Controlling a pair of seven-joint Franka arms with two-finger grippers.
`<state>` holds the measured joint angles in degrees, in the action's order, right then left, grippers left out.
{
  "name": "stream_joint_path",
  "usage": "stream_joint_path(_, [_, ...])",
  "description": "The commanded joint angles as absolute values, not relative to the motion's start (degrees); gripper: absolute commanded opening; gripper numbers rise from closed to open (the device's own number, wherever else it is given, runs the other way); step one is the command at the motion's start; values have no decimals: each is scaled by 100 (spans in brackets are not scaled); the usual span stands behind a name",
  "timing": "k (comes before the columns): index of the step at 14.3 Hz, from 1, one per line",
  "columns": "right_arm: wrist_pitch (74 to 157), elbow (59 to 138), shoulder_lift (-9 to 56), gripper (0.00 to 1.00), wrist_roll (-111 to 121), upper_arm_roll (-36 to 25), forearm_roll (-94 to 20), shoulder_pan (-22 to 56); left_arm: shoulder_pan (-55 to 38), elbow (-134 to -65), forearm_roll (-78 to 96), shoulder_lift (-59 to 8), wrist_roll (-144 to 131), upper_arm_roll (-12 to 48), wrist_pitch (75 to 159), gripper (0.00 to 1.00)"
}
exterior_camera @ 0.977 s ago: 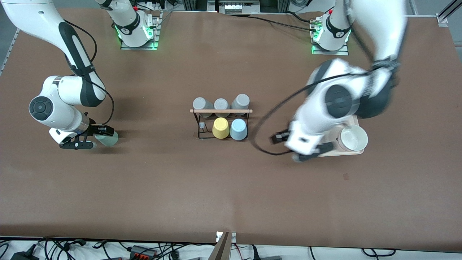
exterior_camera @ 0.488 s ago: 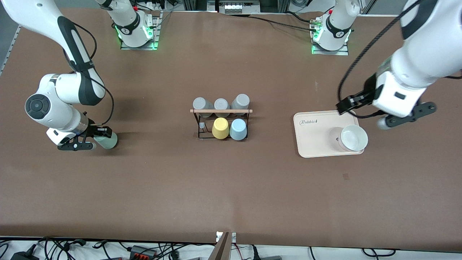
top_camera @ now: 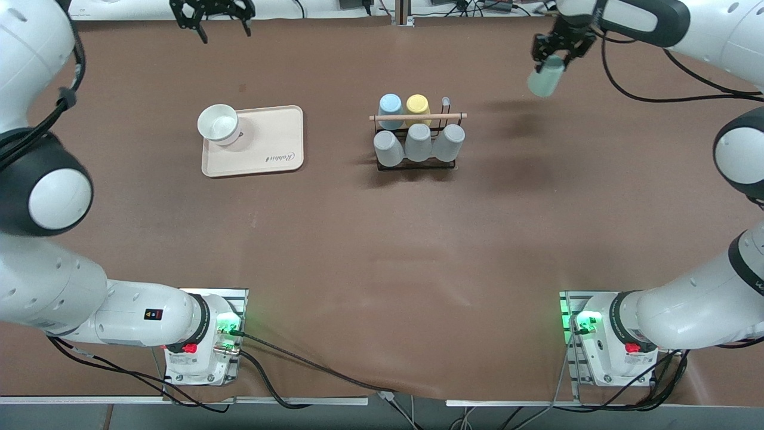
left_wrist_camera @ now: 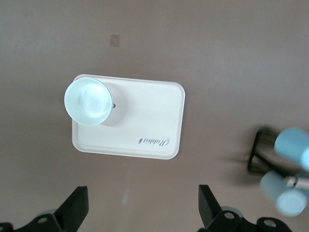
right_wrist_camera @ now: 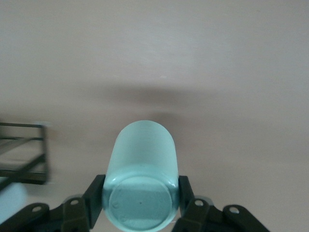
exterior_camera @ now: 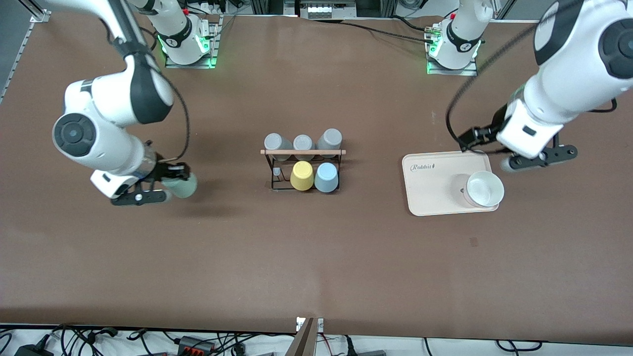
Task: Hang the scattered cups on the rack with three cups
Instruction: 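Carry the teal cup to the rack while the left gripper withdraws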
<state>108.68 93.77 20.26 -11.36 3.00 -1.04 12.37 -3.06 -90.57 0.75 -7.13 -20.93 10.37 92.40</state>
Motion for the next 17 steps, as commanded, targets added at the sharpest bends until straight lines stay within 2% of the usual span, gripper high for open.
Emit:
stream_joint_path(1, [10609, 8693, 2460, 34, -1668, 255, -246, 1624, 87, -9457, 35, -378, -1293, 1028, 9395, 100])
stream_joint_path(7, [10608, 7911, 3101, 34, -3566, 255, -237, 2627, 132, -9132, 44, -466, -1336, 1063, 9457, 100])
stream_joint_path(11, [10574, 7717, 3111, 35, -3972, 264, -255, 2865, 132, -9141, 44, -466, -1354, 1063, 9466, 100])
stream_joint_path(14, [10555, 7611, 3164, 36, -4359, 255, -237, 3146, -52, -9150, 0, -492, -1625, 1186, 9887, 100])
stream_joint_path(17, [10582, 7629, 3243, 36, -4412, 255, -194, 3234, 96, -9237, 78, -439, -1451, 1186, 9511, 100])
